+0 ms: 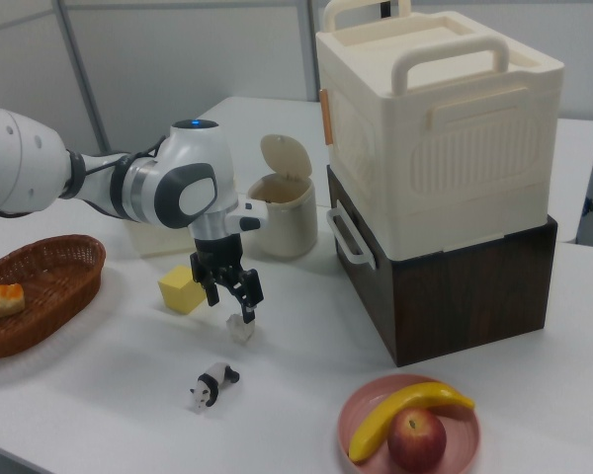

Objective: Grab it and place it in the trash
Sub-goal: 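Move the gripper over the white crumpled paper ball and lower it, then close the gripper on the white paper ball and lift it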

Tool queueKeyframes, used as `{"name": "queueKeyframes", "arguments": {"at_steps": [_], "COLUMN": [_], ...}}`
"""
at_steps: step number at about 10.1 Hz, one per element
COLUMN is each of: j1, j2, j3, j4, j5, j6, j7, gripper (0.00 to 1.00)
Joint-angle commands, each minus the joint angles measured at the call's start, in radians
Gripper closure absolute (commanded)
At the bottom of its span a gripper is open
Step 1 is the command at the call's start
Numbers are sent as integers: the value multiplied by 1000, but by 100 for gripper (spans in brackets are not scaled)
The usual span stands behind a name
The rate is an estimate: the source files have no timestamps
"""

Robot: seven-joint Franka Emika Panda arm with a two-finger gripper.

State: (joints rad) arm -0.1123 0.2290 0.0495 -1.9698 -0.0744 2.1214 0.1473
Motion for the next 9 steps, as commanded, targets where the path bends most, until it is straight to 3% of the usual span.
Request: {"name": "queueKeyframes", "arguments": {"at_steps": [1, 3, 4, 5, 8, 9], "j1": [-7, -12, -12, -18, -18, -15], "j2": [39, 72, 73, 78, 76, 75], "j3": [0, 0, 0, 1, 1, 3], "j4": [14, 16, 14, 16, 22, 75], "j5": [-51, -67, -100, -111, -113, -104], "j6": [46, 71, 71, 75, 94, 92], "j7": [26, 26, 24, 15, 18, 26], "gripper": [0, 0, 22, 99, 100, 100]}}
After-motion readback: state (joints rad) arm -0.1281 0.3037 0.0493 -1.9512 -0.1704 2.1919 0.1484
